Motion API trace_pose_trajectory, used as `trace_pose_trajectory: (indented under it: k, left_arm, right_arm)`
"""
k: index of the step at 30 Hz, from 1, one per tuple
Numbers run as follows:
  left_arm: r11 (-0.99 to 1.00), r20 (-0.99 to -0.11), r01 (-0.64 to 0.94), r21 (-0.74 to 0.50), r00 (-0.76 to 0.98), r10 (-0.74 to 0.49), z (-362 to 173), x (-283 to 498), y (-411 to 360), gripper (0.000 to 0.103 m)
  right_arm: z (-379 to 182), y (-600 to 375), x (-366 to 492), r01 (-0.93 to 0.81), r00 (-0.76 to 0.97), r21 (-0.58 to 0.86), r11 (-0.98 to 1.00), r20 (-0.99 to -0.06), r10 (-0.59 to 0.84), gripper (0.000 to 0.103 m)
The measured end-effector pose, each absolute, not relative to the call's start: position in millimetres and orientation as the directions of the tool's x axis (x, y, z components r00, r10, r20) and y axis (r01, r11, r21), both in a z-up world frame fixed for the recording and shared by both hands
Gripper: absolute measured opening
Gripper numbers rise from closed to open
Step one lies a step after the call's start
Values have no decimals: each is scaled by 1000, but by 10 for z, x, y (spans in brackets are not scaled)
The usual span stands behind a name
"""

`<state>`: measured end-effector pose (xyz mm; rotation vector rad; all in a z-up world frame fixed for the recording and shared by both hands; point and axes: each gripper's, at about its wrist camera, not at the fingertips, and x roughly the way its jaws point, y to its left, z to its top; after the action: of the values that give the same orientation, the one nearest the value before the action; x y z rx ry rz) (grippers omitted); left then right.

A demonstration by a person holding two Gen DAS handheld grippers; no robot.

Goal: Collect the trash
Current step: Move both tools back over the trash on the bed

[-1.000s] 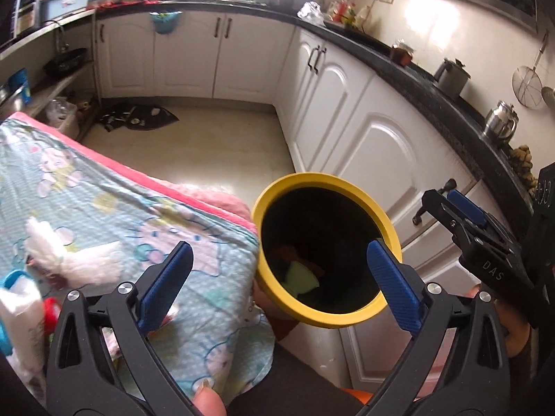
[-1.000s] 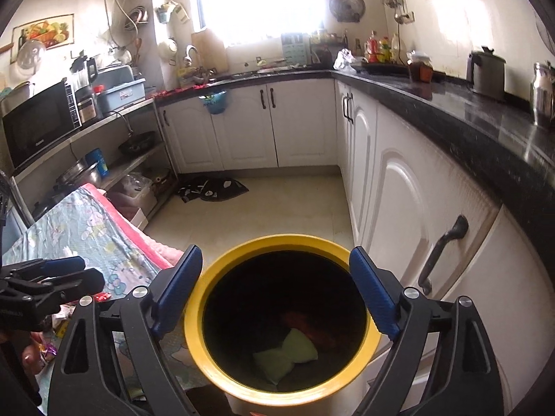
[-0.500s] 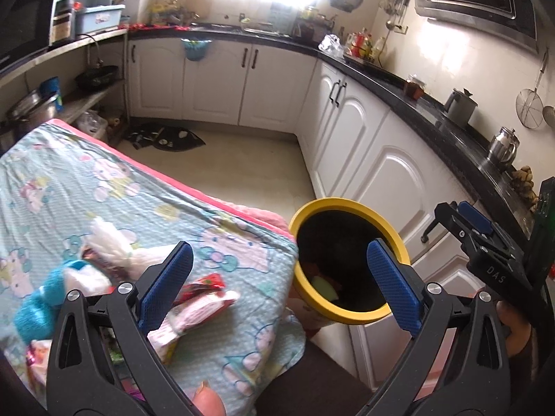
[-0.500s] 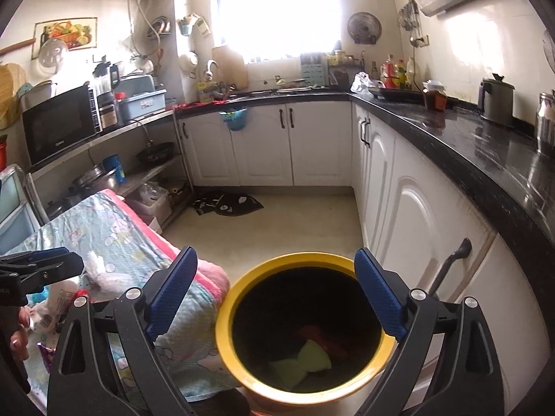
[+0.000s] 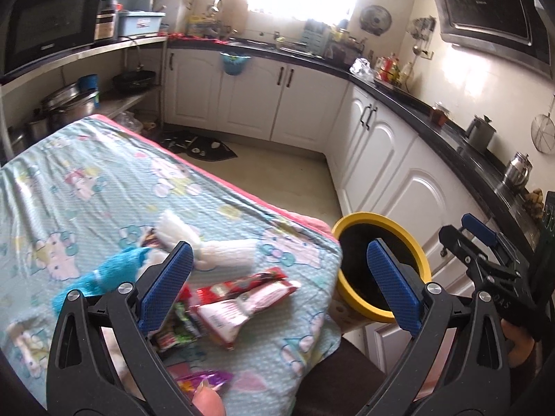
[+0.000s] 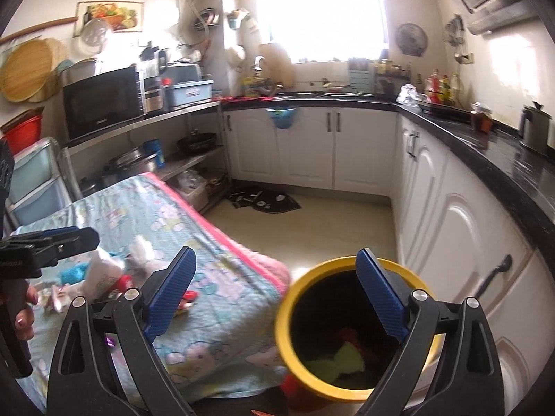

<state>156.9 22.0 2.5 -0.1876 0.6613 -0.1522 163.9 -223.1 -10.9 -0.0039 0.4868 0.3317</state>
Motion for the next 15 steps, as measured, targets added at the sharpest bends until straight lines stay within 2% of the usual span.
trace_pose_trajectory:
  k: [15]
  left_arm:
    - [962,-584,-138,-234,811,-25,32,1145,1211,92]
  right_arm:
    - [-172,-1347,1515,-531,722,32,847,-506,472,91]
